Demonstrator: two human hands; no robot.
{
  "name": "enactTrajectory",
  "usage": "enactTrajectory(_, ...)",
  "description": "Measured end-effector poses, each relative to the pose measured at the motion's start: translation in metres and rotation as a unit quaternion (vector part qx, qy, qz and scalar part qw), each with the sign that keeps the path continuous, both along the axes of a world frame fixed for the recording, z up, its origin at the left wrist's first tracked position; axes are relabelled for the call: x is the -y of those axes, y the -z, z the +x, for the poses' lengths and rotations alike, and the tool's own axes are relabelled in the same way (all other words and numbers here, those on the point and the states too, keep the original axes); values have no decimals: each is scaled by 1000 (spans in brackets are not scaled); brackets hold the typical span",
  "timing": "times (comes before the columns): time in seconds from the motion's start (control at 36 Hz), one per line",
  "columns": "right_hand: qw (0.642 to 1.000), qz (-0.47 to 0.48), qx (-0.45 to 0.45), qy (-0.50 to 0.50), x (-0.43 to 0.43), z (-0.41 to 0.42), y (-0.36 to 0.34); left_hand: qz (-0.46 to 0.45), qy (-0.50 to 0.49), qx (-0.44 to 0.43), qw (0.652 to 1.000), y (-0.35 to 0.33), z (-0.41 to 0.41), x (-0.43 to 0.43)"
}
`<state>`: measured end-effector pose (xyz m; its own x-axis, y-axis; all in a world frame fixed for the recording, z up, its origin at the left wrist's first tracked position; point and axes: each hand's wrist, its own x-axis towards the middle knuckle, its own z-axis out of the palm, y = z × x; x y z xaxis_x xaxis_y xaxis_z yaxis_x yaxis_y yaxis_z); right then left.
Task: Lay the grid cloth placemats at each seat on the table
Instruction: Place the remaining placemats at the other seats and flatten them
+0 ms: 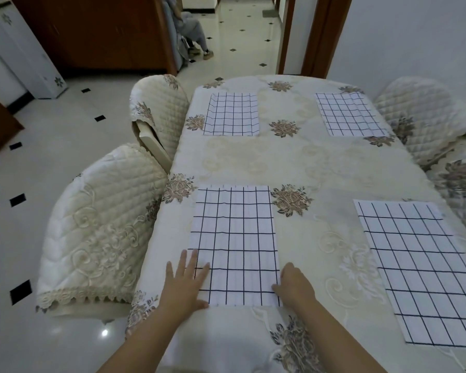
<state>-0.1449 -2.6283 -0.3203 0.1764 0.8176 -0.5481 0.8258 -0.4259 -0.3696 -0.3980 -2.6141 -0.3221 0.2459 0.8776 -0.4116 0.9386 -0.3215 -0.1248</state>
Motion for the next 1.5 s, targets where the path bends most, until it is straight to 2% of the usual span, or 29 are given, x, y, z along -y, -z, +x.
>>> enactTrajectory(0.06, 999, 30, 27, -29, 4, -2, -1, -33, 36, -25, 998, -8, 15, -1)
enactTrajectory(0.11, 993, 53, 67, -81, 7, -2, 3, -9, 70, -3, 997, -9, 29, 1)
enactTrajectory(0.17, 985, 63, 96, -130, 10, -2, 4, -55, 45, -29, 997, -13, 35, 2)
enactTrajectory(0.25, 985, 57, 92, -137, 13, 0, 2, -79, 9, -13, 997, -15, 37, 3)
enactTrajectory(0.39, 998, 17, 19, -54, 12, 7, -5, -114, -27, 63, 991, -17, 33, -5)
enactTrajectory(0.5, 993, 21, -88, 75, 18, 10, -16, -158, -107, 159, 969, -22, 31, -10)
enactTrajectory(0.61, 966, 83, -158, 185, 31, 13, -22, -70, -184, 235, 952, -20, 40, -3)
enactTrajectory(0.67, 951, 97, -189, 223, 39, 15, -26, -23, -170, 232, 957, -18, 48, 4)
enactTrajectory(0.75, 930, 117, -227, 264, 51, 19, -33, -35, -128, 268, 954, -21, 71, 17)
enactTrajectory(0.89, 893, 159, -280, 313, 64, 31, -39, -114, -114, 387, 908, -43, 113, 38)
enactTrajectory(1.06, 868, 194, -310, 337, 72, 62, -50, -173, -132, 451, 866, -61, 169, 48)
enactTrajectory(1.28, 871, 176, -323, 324, 80, 149, -52, -210, -178, 488, 828, -65, 263, 67)
enactTrajectory(1.5, 896, 152, -295, 295, 81, 251, -60, -239, -296, 539, 751, -67, 351, 85)
